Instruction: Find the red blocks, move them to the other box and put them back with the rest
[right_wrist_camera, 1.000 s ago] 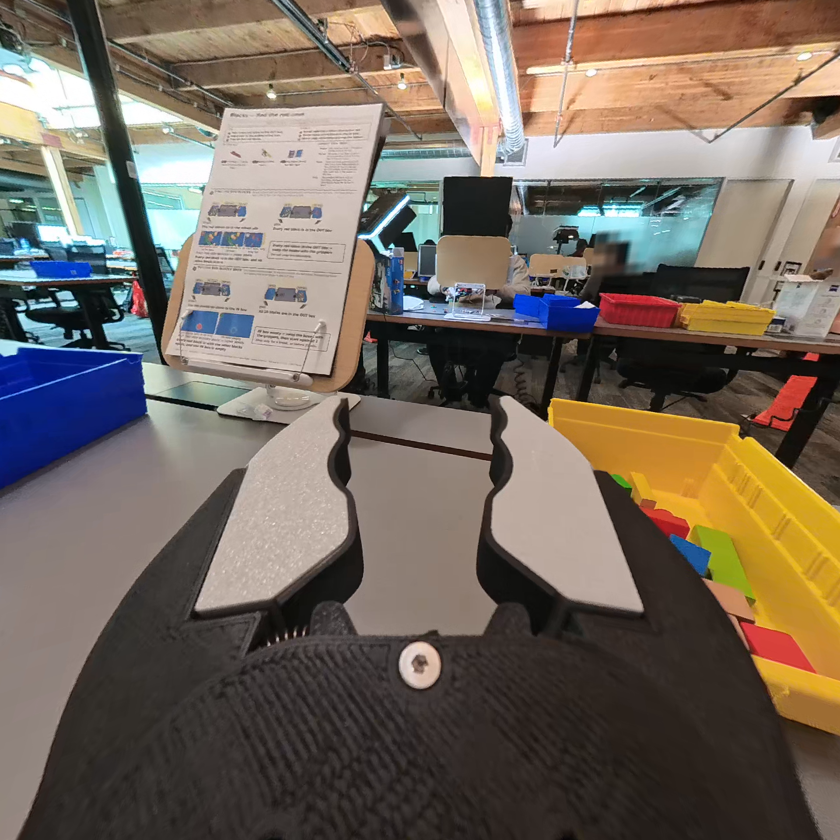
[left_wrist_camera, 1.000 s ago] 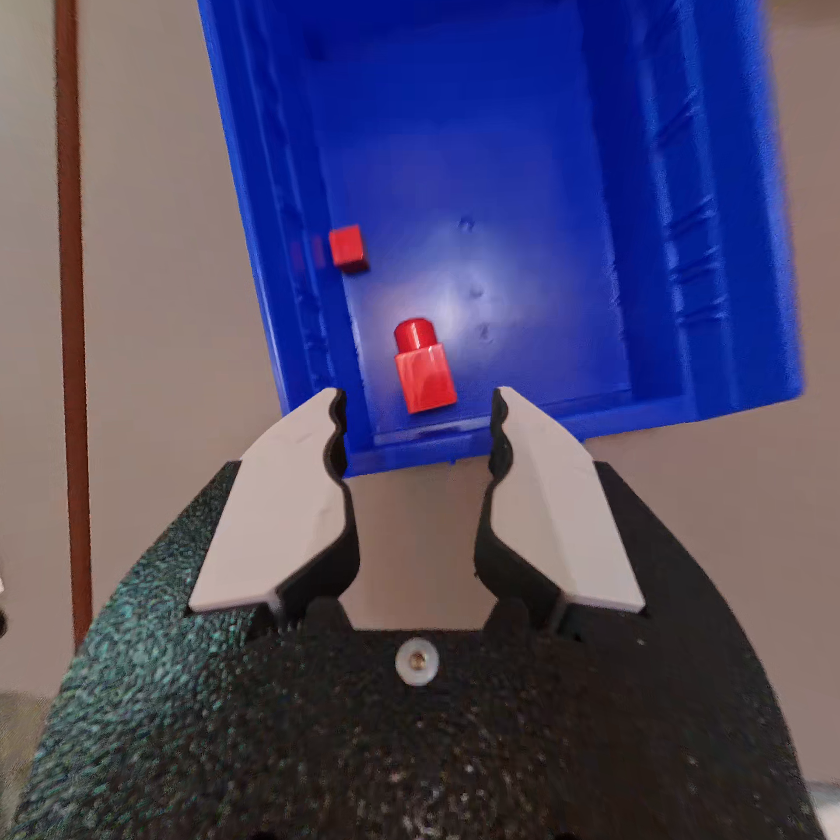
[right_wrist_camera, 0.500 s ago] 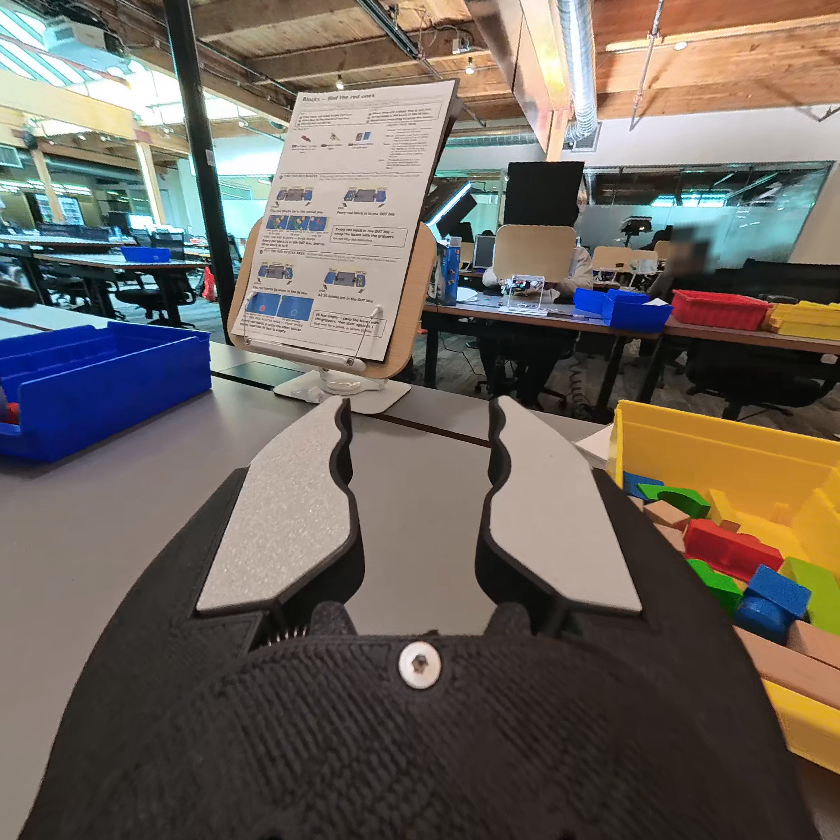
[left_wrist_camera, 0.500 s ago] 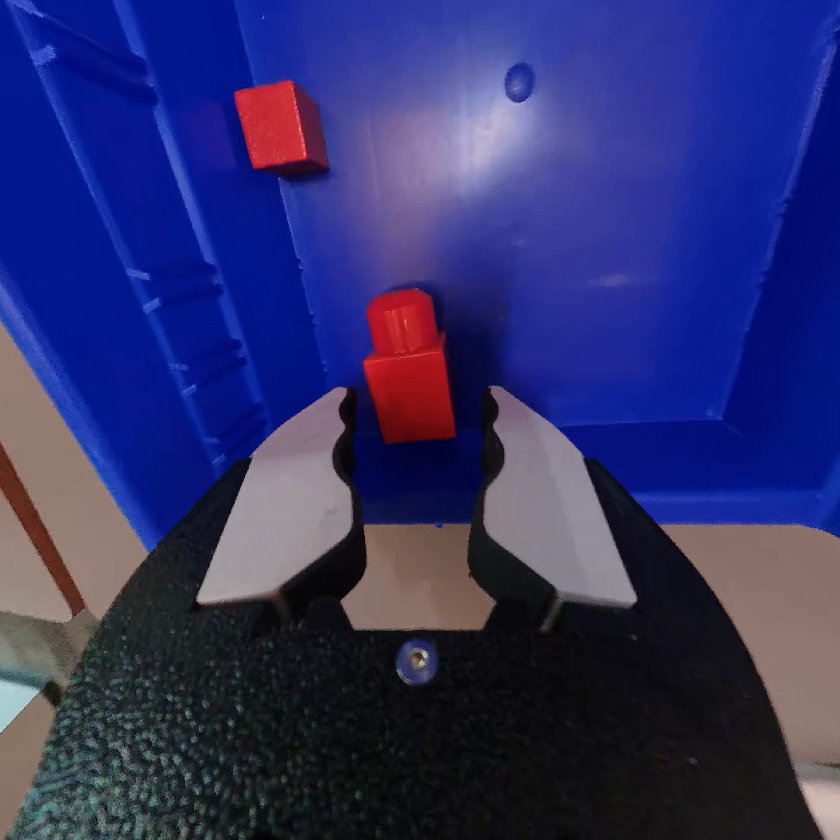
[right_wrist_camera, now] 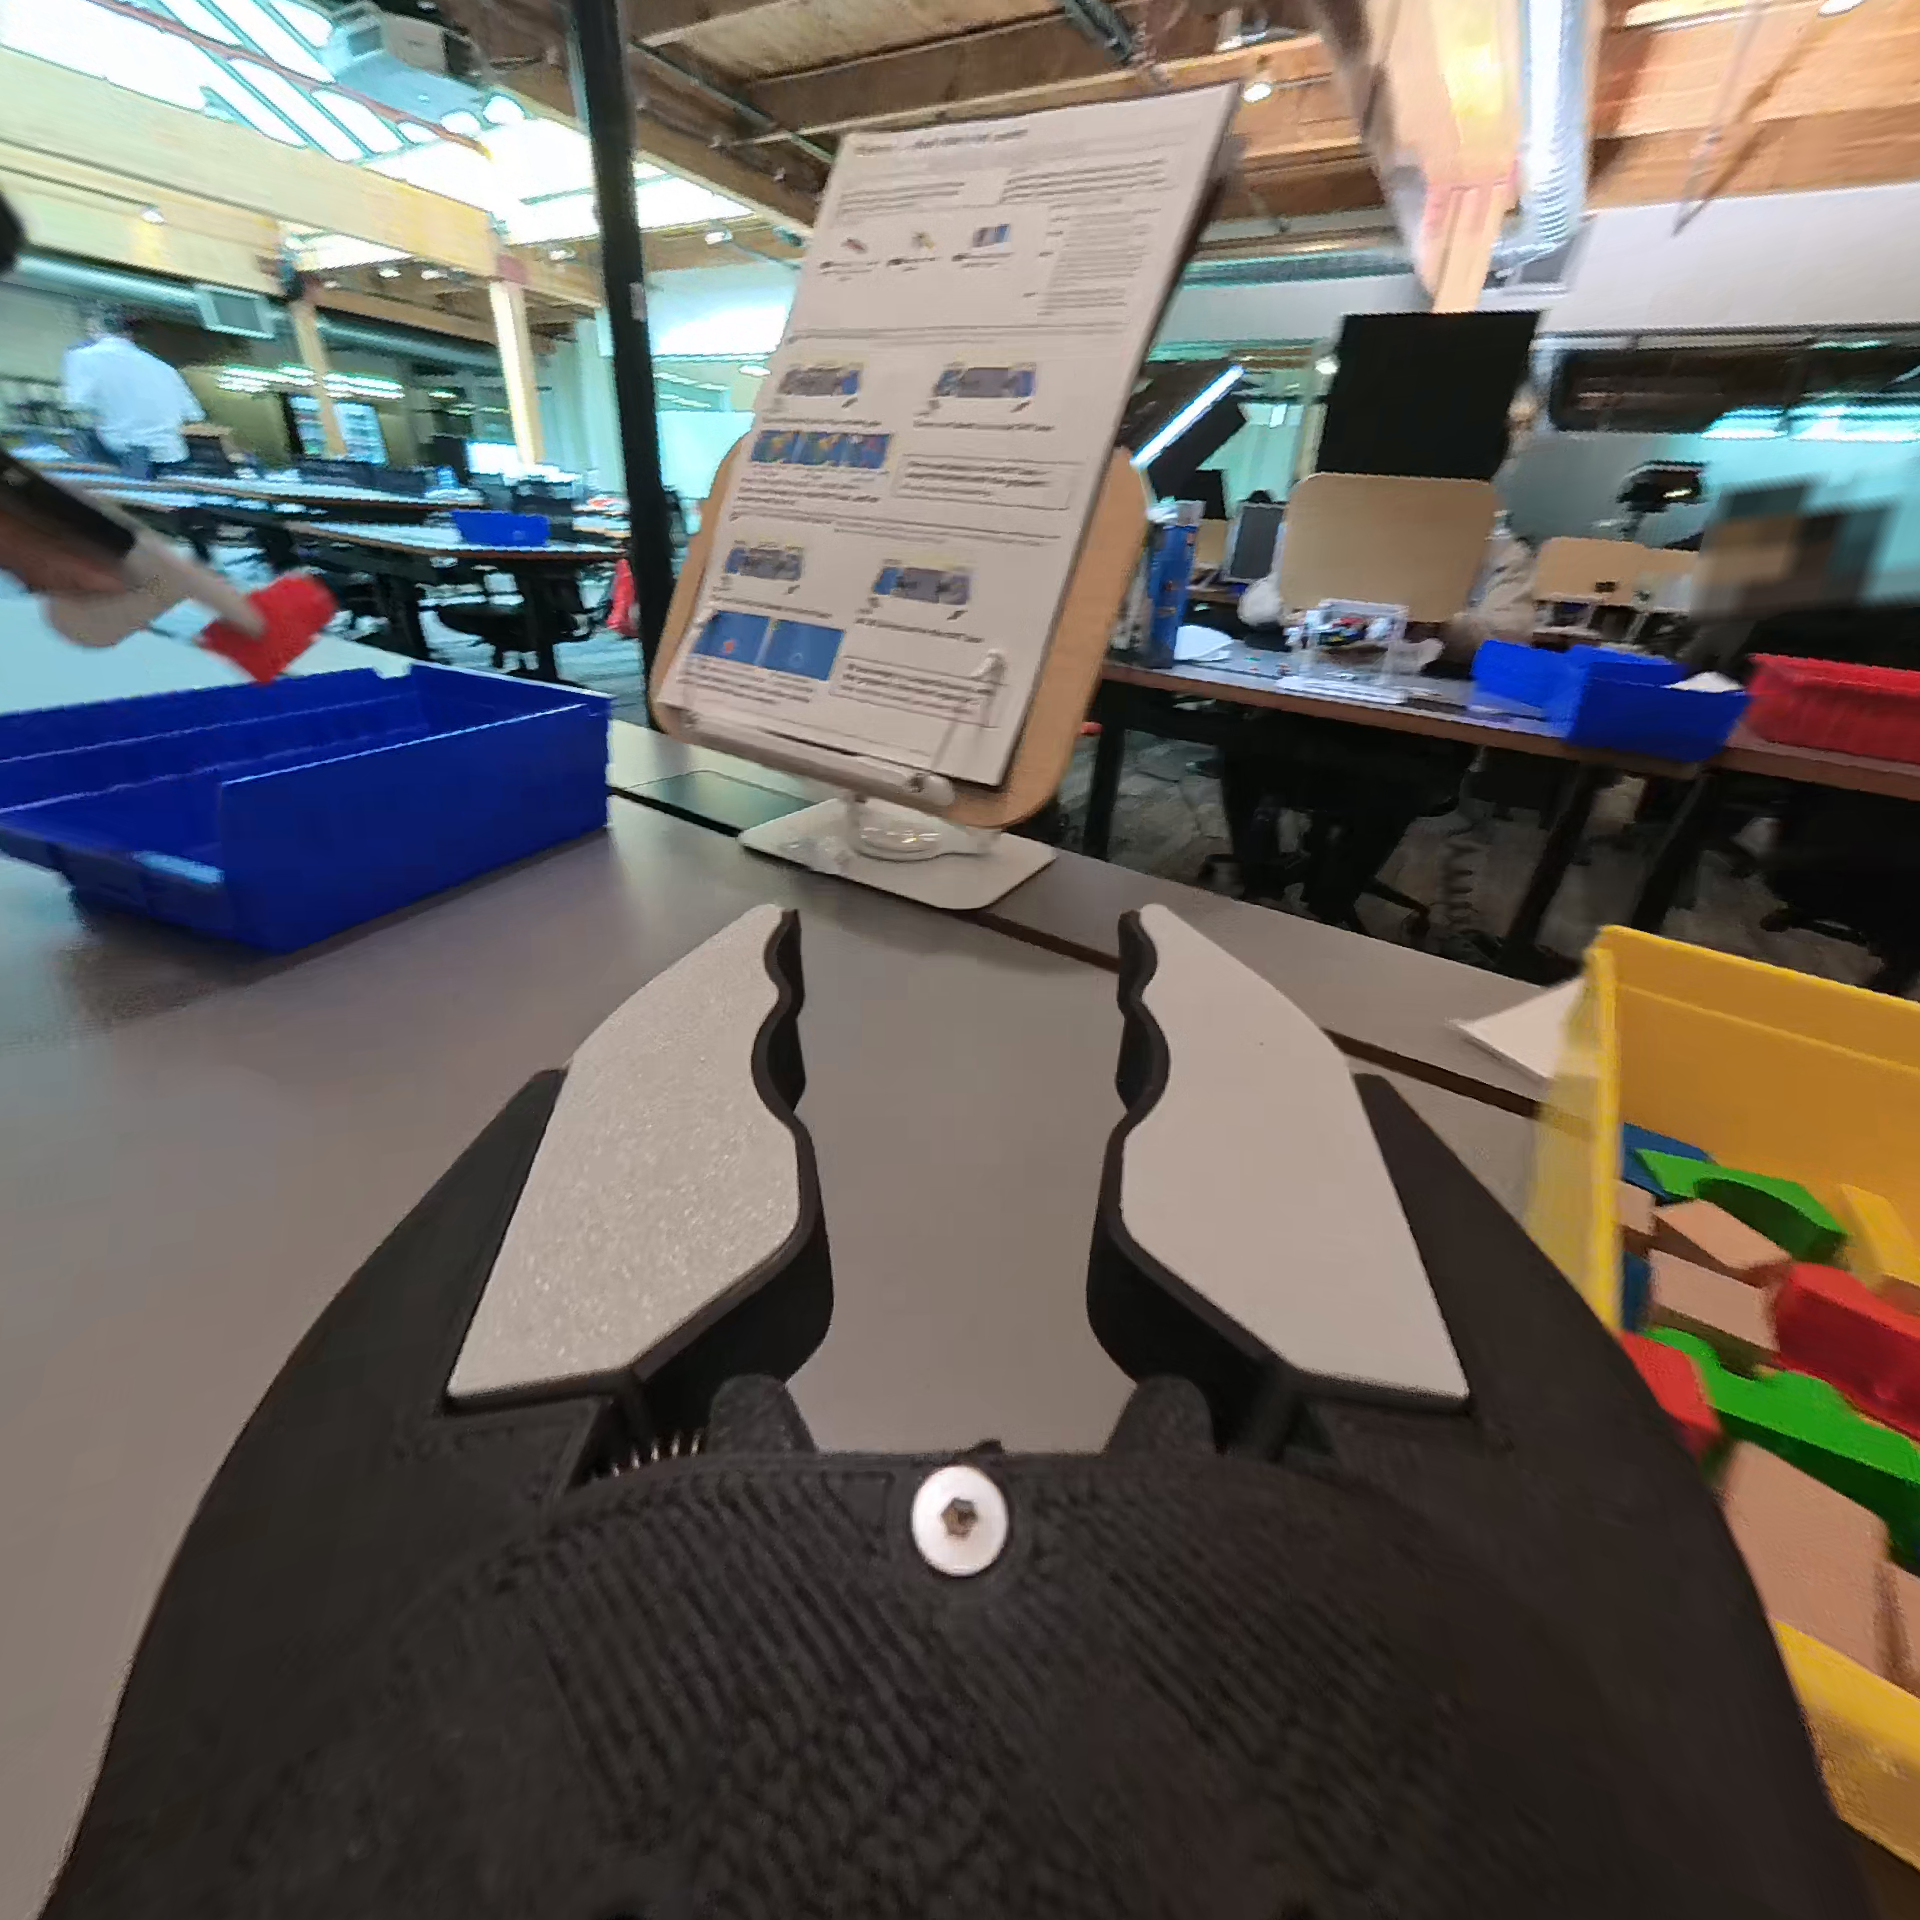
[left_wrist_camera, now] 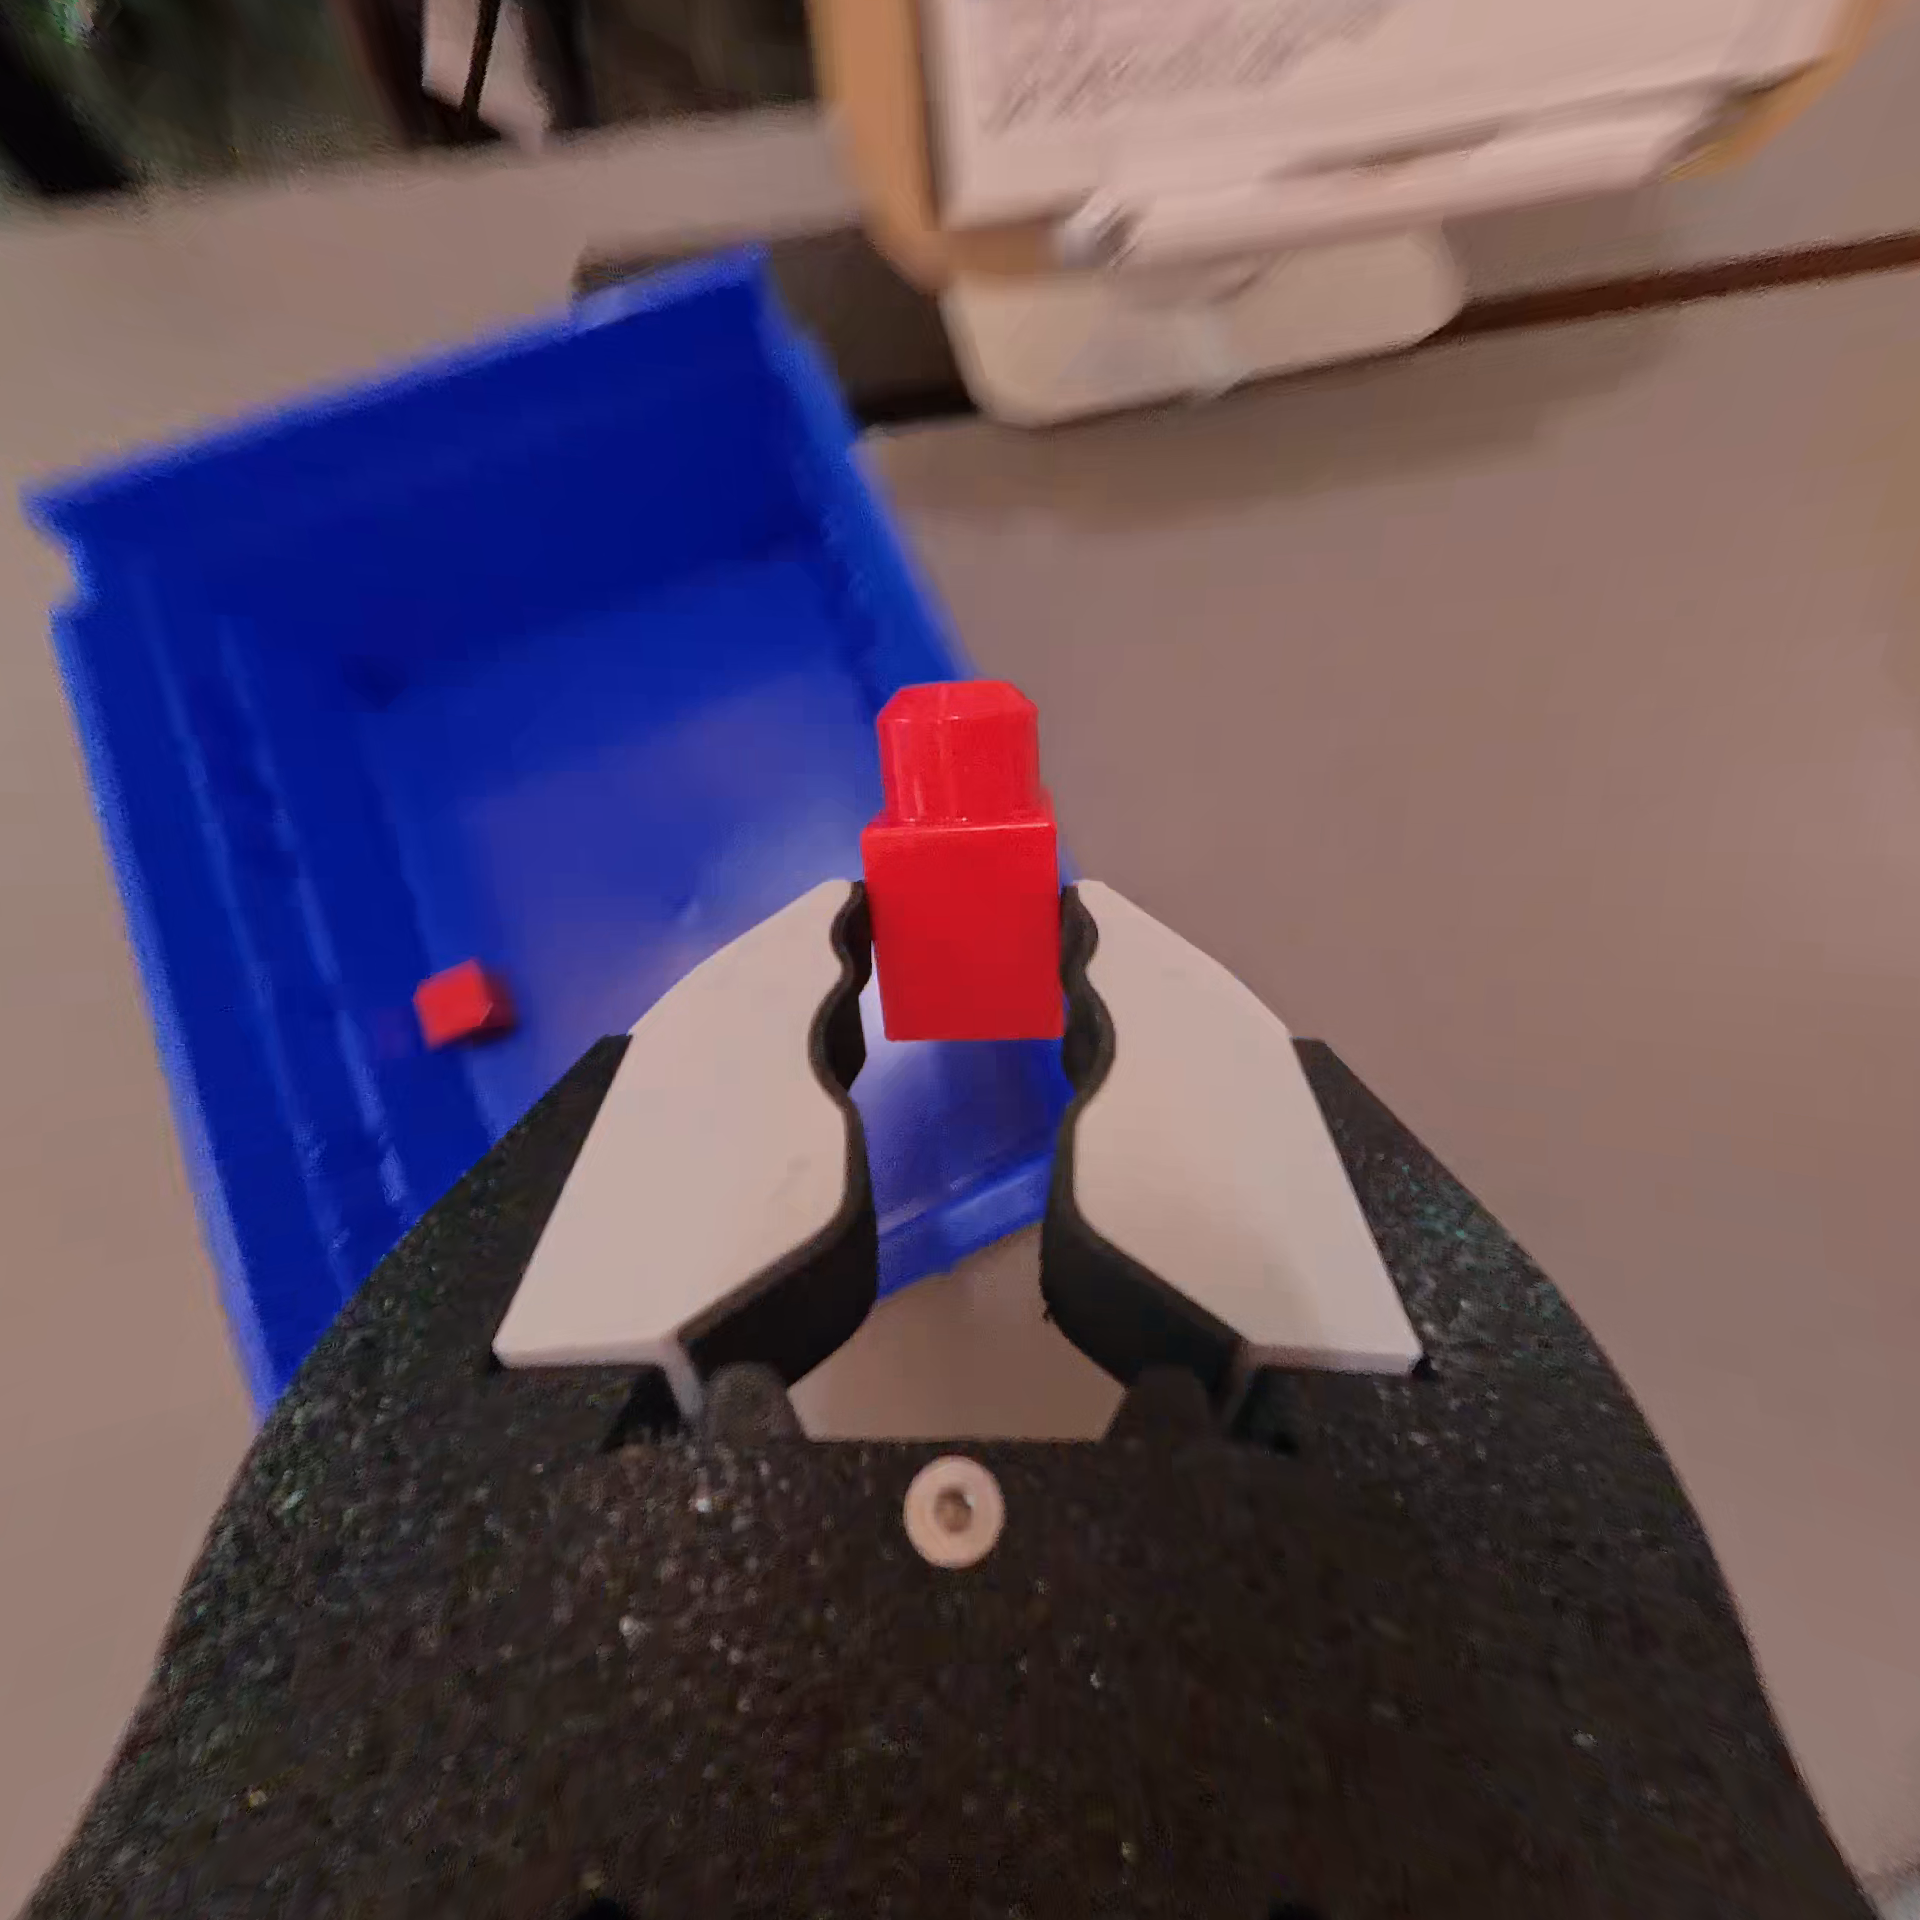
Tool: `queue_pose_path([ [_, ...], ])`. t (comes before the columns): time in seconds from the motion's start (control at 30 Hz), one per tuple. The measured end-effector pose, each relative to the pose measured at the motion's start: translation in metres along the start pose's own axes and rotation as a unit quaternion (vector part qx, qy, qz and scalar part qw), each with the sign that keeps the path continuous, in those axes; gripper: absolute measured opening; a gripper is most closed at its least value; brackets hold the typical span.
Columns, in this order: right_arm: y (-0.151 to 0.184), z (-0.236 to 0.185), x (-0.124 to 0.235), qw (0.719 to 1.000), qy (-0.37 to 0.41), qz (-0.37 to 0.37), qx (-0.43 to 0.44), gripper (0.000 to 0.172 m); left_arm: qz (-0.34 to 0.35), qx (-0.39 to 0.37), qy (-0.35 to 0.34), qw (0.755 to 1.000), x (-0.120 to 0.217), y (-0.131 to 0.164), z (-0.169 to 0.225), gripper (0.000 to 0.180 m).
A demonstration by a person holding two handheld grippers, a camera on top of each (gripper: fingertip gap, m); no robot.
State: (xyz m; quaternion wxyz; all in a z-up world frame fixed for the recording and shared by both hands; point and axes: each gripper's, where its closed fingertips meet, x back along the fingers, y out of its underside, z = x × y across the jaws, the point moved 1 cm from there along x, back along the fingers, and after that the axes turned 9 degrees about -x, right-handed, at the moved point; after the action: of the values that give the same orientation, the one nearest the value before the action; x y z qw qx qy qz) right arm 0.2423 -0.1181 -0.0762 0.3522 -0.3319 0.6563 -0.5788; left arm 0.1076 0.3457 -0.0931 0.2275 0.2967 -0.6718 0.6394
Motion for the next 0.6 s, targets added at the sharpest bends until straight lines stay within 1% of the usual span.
queue_pose_path([
  [0.07, 0.006, -0.018, -0.008, 0.999, -0.046, -0.014, -0.019, 0.061, 0.08, -0.048, 0.072, 0.993, 0.011, -0.03, 0.048, 0.034],
  [0.1, 0.007, -0.026, -0.011, 0.997, -0.067, -0.014, -0.032, 0.062, 0.117, -0.069, 0.124, 0.983, 0.016, -0.042, 0.078, 0.034],
  [0.13, 0.007, -0.035, -0.015, 0.995, -0.088, -0.009, -0.042, 0.063, 0.151, -0.087, 0.182, 0.968, 0.021, -0.051, 0.11, 0.034],
  [0.23, 0.005, -0.068, -0.02, 0.984, -0.173, 0.007, -0.051, 0.066, 0.236, -0.138, 0.322, 0.906, 0.028, -0.063, 0.195, 0.034],
  [0.33, 0.007, -0.092, -0.024, 0.971, -0.226, -0.005, -0.081, 0.06, 0.294, -0.16, 0.436, 0.835, 0.023, -0.063, 0.261, 0.034],
  [0.43, 0.008, -0.105, -0.027, 0.958, -0.263, -0.021, -0.115, 0.058, 0.328, -0.164, 0.518, 0.773, 0.017, -0.06, 0.306, 0.034],
  [0.53, 0.005, -0.107, -0.027, 0.955, -0.271, -0.027, -0.119, 0.056, 0.339, -0.173, 0.565, 0.732, 0.014, -0.059, 0.336, 0.034],
  [0.6, 0.006, -0.105, -0.027, 0.952, -0.277, -0.037, -0.125, 0.055, 0.342, -0.194, 0.577, 0.716, 0.013, -0.057, 0.348, 0.034],
])
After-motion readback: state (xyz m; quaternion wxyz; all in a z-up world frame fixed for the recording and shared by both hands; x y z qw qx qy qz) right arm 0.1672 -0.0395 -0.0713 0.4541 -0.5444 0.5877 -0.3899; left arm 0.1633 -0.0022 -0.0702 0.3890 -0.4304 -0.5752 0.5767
